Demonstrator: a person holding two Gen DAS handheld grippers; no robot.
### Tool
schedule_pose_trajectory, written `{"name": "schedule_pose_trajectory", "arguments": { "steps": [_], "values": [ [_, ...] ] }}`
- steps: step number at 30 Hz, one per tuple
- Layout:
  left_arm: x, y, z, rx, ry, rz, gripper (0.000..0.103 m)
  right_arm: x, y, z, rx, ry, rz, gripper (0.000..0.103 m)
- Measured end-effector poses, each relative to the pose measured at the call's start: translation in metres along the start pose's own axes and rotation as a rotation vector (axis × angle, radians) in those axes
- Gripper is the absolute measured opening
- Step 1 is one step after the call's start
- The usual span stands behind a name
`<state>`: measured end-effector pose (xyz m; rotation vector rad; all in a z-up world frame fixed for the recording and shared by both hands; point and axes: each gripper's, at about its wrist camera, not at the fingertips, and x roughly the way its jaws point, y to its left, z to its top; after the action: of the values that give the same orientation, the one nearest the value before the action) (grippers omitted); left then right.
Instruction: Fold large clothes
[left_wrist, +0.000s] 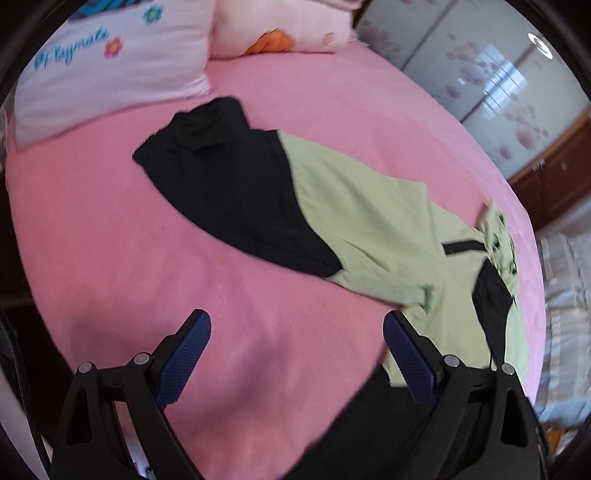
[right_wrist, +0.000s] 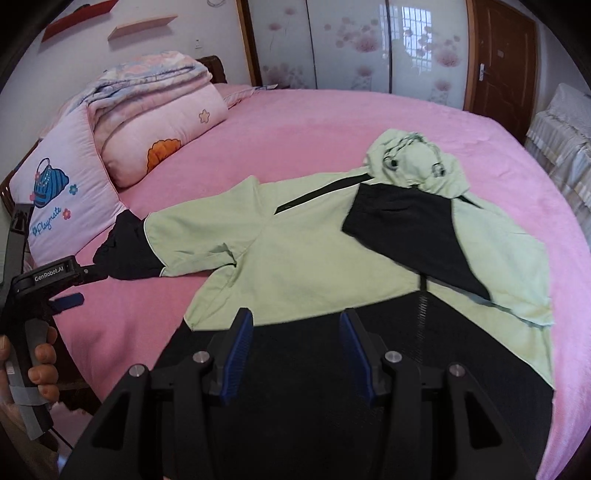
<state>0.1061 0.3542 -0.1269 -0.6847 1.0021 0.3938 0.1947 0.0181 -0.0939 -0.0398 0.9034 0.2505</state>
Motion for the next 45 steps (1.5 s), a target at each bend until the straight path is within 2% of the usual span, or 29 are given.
{"name": "schedule_pose_trajectory", "arguments": {
  "steps": [4, 8, 11, 15, 17, 18, 19, 20, 21, 23, 26, 28, 30, 32, 35, 37, 38, 40, 41, 42, 43, 45],
  "values": [
    [0.045, 0.029, 0.023, -0.142, 0.049, -0.041, 0.094, 0.038, 0.014, 0.016, -0.016, 0.027, 0.018, 0.049],
    [0.089, 0.054, 0.032, -0.285, 0.114, -0.092, 0.093, 0.068, 0.021, 0.019, -0.032, 0.062, 0.03, 0.049],
    [0.104, 0.06, 0.038, -0.33, 0.078, -0.104, 0.093, 0.084, 0.019, 0.017, -0.024, 0.09, 0.035, 0.049],
    [0.111, 0.063, 0.051, -0.384, -0.011, -0.146, 0.091, 0.098, 0.01, 0.012, 0.009, 0.127, 0.047, 0.049],
    [0.115, 0.067, 0.057, -0.43, -0.057, -0.146, 0.069, 0.1, 0.006, 0.01, 0.022, 0.135, 0.048, 0.049],
    [0.116, 0.068, 0.06, -0.438, -0.071, -0.137, 0.031, 0.101, 0.003, 0.008, 0.027, 0.137, 0.044, 0.049],
    [0.118, 0.068, 0.064, -0.44, -0.075, -0.158, 0.003, 0.1, 0.0, 0.007, 0.032, 0.138, 0.039, 0.049],
    [0.119, 0.068, 0.065, -0.465, -0.072, -0.2, 0.004, 0.099, -0.004, 0.006, 0.036, 0.137, 0.035, 0.049],
    [0.115, 0.066, 0.066, -0.493, -0.104, -0.208, 0.003, 0.098, -0.008, 0.005, 0.041, 0.136, 0.028, 0.049],
    [0.096, 0.045, 0.069, -0.43, -0.19, -0.211, 0.003, 0.095, -0.017, 0.002, 0.057, 0.134, 0.021, 0.049],
    [0.061, -0.015, 0.071, -0.238, -0.299, -0.197, 0.003, 0.086, -0.032, -0.001, 0.089, 0.129, 0.013, 0.049],
    [0.043, -0.061, 0.069, -0.126, -0.323, -0.254, 0.003, 0.077, -0.045, -0.002, 0.111, 0.114, 0.002, 0.049],
    [0.029, -0.116, 0.06, 0.013, -0.312, -0.335, 0.003, 0.066, -0.059, -0.004, 0.134, 0.095, -0.017, 0.049],
    [0.023, -0.17, 0.042, 0.16, -0.289, -0.393, 0.003, 0.054, -0.076, -0.005, 0.173, 0.076, -0.035, 0.049],
    [0.029, -0.252, -0.003, 0.377, -0.202, -0.458, 0.003, 0.032, -0.108, -0.011, 0.247, 0.043, -0.075, 0.049],
    [0.045, -0.289, -0.035, 0.482, -0.127, -0.47, 0.013, 0.022, -0.127, -0.016, 0.28, 0.024, -0.112, 0.05],
    [0.059, -0.309, -0.057, 0.547, -0.064, -0.456, 0.018, 0.017, -0.137, -0.019, 0.293, 0.018, -0.135, 0.05],
    [0.083, -0.334, -0.089, 0.626, 0.034, -0.418, 0.038, 0.009, -0.156, -0.027, 0.321, 0.018, -0.179, 0.05],
    [0.096, -0.343, -0.106, 0.663, 0.082, -0.392, 0.043, 0.006, -0.166, -0.032, 0.339, 0.024, -0.195, 0.05],
    [0.109, -0.35, -0.123, 0.692, 0.125, -0.349, 0.047, 0.004, -0.173, -0.036, 0.353, 0.029, -0.201, 0.05],
    [0.118, -0.353, -0.137, 0.713, 0.149, -0.306, 0.047, 0.002, -0.181, -0.04, 0.371, 0.035, -0.206, 0.05],
    [0.123, -0.348, -0.159, 0.729, 0.163, -0.266, 0.049, -0.002, -0.19, -0.046, 0.39, 0.039, -0.209, 0.05]
  ]
}}
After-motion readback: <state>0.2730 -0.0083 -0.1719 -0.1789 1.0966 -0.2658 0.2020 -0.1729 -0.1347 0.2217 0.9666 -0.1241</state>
